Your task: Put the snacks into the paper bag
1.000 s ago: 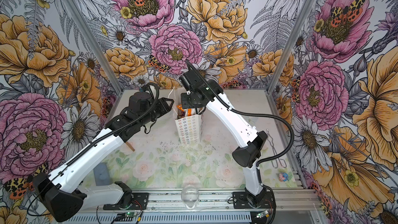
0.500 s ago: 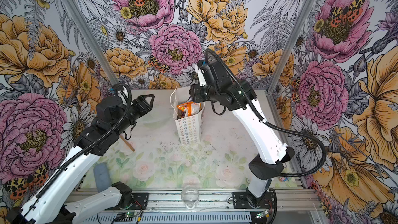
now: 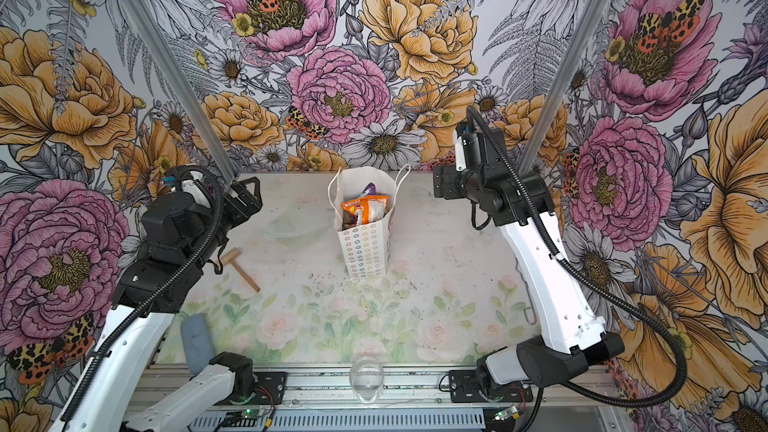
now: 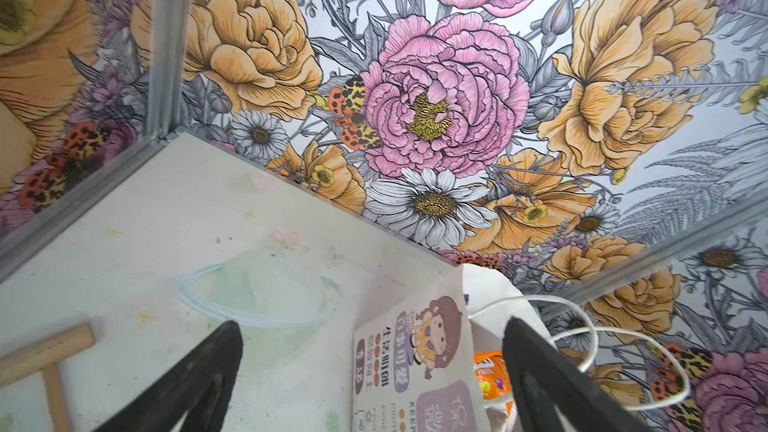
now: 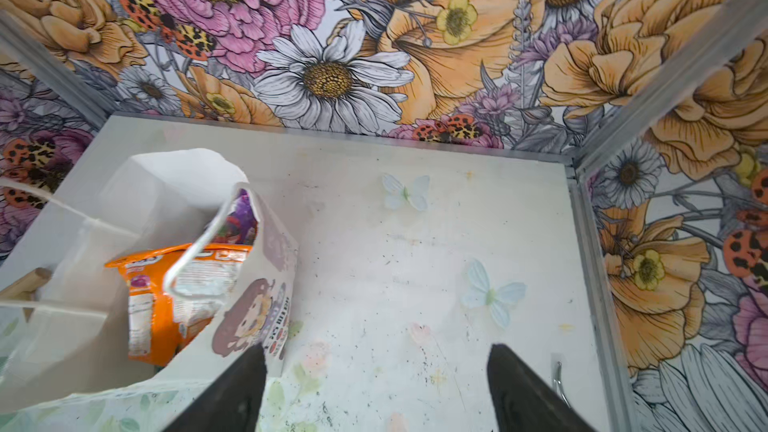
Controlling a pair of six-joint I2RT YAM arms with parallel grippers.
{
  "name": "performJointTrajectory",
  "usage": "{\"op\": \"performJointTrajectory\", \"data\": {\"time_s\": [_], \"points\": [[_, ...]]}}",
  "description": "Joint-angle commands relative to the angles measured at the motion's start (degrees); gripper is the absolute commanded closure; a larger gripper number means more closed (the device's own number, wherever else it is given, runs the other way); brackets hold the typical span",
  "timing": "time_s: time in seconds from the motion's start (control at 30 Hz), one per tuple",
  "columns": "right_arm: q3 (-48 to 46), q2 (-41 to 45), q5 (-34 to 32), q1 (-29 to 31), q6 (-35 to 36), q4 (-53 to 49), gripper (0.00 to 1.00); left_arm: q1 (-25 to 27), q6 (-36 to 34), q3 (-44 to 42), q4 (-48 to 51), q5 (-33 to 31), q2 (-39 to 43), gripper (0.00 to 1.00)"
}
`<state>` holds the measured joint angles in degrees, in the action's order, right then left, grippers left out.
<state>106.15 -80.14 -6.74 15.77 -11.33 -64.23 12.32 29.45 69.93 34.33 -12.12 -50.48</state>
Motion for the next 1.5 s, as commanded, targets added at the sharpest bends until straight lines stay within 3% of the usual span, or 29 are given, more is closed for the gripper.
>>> {"op": "performJointTrajectory", "data": {"time_s": [0.0, 0.17, 0.27, 0.33, 0.5, 0.8, 1.0, 1.3, 1.47], "points": [[-6.4, 3.2, 3.2, -4.4, 1.9, 9.3, 0.12, -3.4, -4.5, -1.8, 0.8, -1.3, 1.6, 0.01], [-19.5, 5.7, 4.2, -7.8, 6.0, 20.1, 0.1, -7.9, -7.7, -4.6, -0.4, -0.5, 2.8, 0.01], [-29.7, 8.0, 9.7, -10.8, 6.5, 30.3, 0.09, -9.9, -8.9, -7.1, -2.9, -0.3, 2.9, 0.01], [-37.1, 9.3, 10.2, -12.1, 7.1, 37.3, 0.09, -10.9, -9.7, -9.2, -4.9, 3.2, 2.7, 0.01], [-51.2, 9.1, 8.8, -16.3, 6.4, 49.5, 0.07, -11.3, -12.4, -13.8, -9.5, 6.0, 2.0, 0.01], [-68.7, 6.3, 13.4, -19.8, 6.6, 74.2, 0.06, -12.4, -16.9, -21.3, -16.3, 3.1, 2.4, 0.01], [-71.8, 2.6, 12.1, -19.7, 7.0, 80.7, 0.06, -13.6, -18.7, -22.3, -16.4, 2.5, 2.8, 0.01], [-76.7, -1.8, 8.7, -19.7, 5.5, 93.8, 0.07, -15.3, -20.6, -27.1, -24.4, 4.3, -0.4, 0.01], [-77.1, -2.1, 7.1, -19.8, 5.2, 96.0, 0.07, -15.5, -22.4, -29.8, -29.2, 4.3, -1.9, 0.01]]}}
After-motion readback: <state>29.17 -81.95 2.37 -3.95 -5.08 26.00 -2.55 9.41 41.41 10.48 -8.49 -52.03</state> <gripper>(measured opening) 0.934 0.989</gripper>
